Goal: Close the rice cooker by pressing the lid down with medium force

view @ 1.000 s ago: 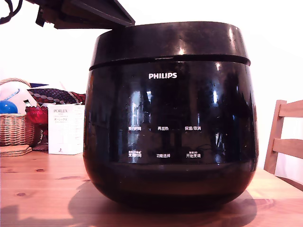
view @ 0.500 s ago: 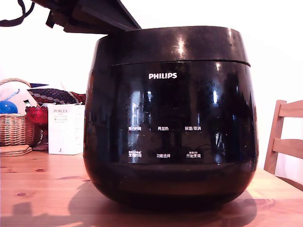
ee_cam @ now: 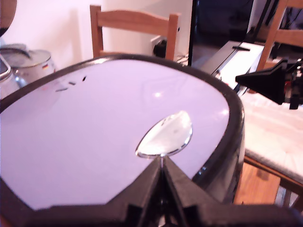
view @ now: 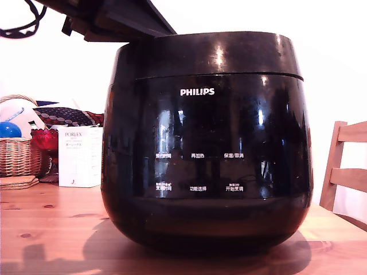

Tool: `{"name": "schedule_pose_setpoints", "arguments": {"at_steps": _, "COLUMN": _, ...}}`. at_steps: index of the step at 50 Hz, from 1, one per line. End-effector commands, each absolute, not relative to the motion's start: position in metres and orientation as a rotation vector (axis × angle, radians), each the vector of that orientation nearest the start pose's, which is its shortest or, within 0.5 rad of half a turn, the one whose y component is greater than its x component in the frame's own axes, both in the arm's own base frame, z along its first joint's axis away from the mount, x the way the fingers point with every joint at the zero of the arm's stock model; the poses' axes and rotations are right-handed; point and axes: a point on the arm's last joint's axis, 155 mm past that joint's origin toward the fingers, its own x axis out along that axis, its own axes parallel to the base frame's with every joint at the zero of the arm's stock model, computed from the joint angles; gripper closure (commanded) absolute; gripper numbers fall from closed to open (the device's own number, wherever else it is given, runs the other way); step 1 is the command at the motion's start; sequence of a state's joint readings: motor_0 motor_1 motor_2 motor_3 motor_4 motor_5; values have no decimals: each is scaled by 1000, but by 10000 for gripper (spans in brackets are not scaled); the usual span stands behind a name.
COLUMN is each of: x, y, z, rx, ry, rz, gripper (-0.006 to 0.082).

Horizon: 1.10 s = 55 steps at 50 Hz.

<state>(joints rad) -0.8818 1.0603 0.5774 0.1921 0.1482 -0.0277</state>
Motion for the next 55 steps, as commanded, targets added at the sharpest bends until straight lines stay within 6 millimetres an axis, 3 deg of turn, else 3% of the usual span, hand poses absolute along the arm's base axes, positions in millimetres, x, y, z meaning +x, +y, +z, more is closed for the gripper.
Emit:
{"name": "schedule_pose_setpoints", "arguments": {"at_steps": 1, "x": 204, "y": -292, "z": 124, "rx": 134, "ry": 508, "rz": -998, "gripper": 788}}
{"name": "schedule_pose_setpoints", "arguments": {"at_steps": 10, "x": 213, "y": -297, "z": 177, "rx": 39, "ry": 335, "rz": -998, "gripper": 788}}
{"name": "schedule_pose_setpoints", "arguments": {"at_steps": 31, "x": 259, "y": -273, "z": 276, "rx": -21, "ry": 80, "rz": -868, "gripper": 788}}
{"name": "schedule_pose_setpoints", "arguments": {"at_steps": 40, "x": 283, "y": -251, "z": 303, "rx": 30, "ry": 23, "rz": -785, "gripper": 788}}
{"name": "schedule_pose_setpoints", "arguments": {"at_steps": 55, "x": 326, "y": -191, "z": 328, "rx": 101, "ry": 41, "rz": -593, "gripper": 788}}
